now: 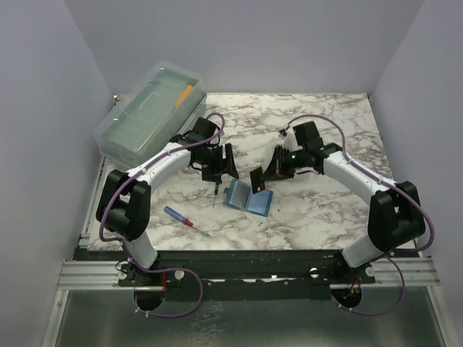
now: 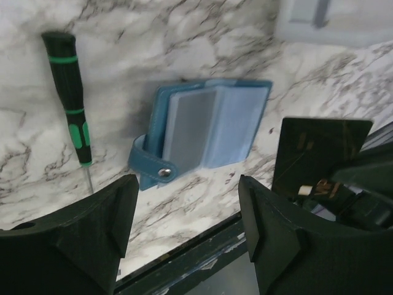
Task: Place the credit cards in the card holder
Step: Pick up the credit card from the storage box, then insert the credit card into the card holder.
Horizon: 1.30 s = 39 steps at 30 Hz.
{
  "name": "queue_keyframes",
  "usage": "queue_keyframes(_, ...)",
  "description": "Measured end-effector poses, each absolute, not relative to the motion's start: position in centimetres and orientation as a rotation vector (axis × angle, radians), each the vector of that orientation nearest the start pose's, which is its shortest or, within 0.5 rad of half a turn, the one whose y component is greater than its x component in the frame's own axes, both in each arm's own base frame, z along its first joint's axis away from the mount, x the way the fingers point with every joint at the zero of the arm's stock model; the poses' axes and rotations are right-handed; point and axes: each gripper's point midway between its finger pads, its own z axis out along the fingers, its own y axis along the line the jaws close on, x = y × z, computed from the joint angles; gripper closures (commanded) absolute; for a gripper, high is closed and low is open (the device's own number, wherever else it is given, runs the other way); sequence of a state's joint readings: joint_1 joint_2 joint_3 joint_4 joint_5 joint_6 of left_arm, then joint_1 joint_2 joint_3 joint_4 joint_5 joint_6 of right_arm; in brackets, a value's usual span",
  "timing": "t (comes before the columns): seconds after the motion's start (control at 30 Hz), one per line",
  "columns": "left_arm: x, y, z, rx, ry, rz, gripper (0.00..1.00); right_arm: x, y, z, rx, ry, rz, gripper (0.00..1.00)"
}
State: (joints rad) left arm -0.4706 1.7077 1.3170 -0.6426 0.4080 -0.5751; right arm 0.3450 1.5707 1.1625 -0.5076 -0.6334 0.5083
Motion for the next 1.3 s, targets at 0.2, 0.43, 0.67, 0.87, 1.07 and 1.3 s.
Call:
queue_keyframes(0.2, 27.4, -24.3, 7.5, -0.036, 2.856, -0.841, 0.25, 24.7, 27.0, 9.8, -0.002, 2.671, 1.246, 1.00)
queue_keyframes(0.43, 28.3, -23.8, 6.5, -0.030, 2.811, -0.782, 0.28, 24.0, 27.0, 7.1, 0.158, 2.612, 1.329, 1.00)
queue_keyframes(0.67, 28.4, -24.2, 5.4, 0.005, 2.804, -0.794, 0.37, 24.1, 26.9, 7.3, 0.192, 2.545, 1.359, 1.00)
queue_keyframes(0.87, 28.5, -24.3, 4.7, 0.021, 2.810, -0.790, 0.46, 24.1, 26.5, 6.8, 0.223, 2.551, 1.326, 1.00)
queue_keyframes(1.07, 28.7, -24.4, 4.2, 0.035, 2.811, -0.789, 0.58, 24.2, 25.6, 7.5, 0.230, 2.549, 1.242, 1.00)
queue_keyframes(1.3, 28.4, -24.4, 3.7, 0.044, 2.822, -0.791, 0.66, 23.9, 24.5, 8.3, 0.238, 2.559, 1.153, 1.00)
